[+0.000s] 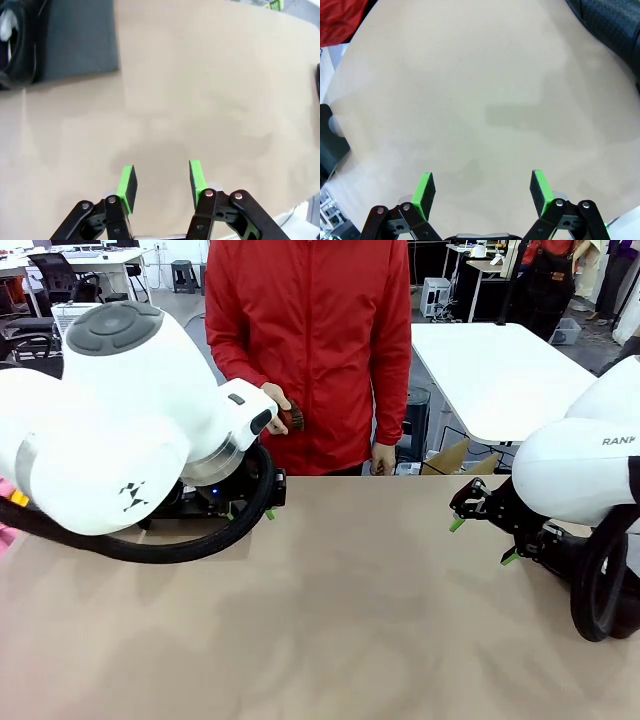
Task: Organize the shoes by placing them on the stand.
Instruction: Pick up one Shoe and place it in the middle of the table.
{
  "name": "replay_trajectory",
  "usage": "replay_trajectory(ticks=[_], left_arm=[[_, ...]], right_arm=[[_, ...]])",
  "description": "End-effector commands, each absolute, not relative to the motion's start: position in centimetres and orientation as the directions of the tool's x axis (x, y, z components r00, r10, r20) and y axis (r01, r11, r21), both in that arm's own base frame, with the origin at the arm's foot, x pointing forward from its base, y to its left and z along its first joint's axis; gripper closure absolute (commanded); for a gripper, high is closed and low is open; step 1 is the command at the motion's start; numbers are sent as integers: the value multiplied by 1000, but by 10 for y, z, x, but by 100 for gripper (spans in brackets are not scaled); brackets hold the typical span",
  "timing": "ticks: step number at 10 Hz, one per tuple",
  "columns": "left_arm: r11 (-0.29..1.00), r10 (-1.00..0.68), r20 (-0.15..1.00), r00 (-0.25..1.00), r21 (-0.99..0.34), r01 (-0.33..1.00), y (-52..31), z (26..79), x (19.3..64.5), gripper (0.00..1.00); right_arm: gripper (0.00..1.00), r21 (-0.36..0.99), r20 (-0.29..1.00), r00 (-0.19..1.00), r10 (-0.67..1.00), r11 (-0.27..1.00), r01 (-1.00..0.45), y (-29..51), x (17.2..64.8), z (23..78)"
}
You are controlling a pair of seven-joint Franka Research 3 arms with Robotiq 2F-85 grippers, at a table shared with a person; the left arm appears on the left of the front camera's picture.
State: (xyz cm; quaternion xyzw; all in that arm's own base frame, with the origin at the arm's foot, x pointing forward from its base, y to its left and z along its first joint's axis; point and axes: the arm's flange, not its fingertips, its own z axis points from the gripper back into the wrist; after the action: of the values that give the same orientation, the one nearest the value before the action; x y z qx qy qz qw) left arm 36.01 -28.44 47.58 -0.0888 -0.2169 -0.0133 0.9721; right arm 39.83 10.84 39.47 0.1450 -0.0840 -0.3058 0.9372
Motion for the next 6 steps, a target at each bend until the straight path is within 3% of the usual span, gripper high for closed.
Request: replay_trajectory(ticks=[1,2,4,6], left_arm=[[976,48,350,935,-215,31,-262,475,354,43],[966,64,322,944,-258,22,-253,468,361,43],[982,36,387,922,-187,40,-279,475,356,43],[982,36,387,922,-187,40,-279,475,356,43]], right_arm=[[0,324,71,800,-596,773,546,110,398,395],[0,324,71,800,-596,773,546,110,398,395],[0,323,69,799,-598,771,549,108,398,395],[0,199,267,882,-389,917,344,101,395,425]])
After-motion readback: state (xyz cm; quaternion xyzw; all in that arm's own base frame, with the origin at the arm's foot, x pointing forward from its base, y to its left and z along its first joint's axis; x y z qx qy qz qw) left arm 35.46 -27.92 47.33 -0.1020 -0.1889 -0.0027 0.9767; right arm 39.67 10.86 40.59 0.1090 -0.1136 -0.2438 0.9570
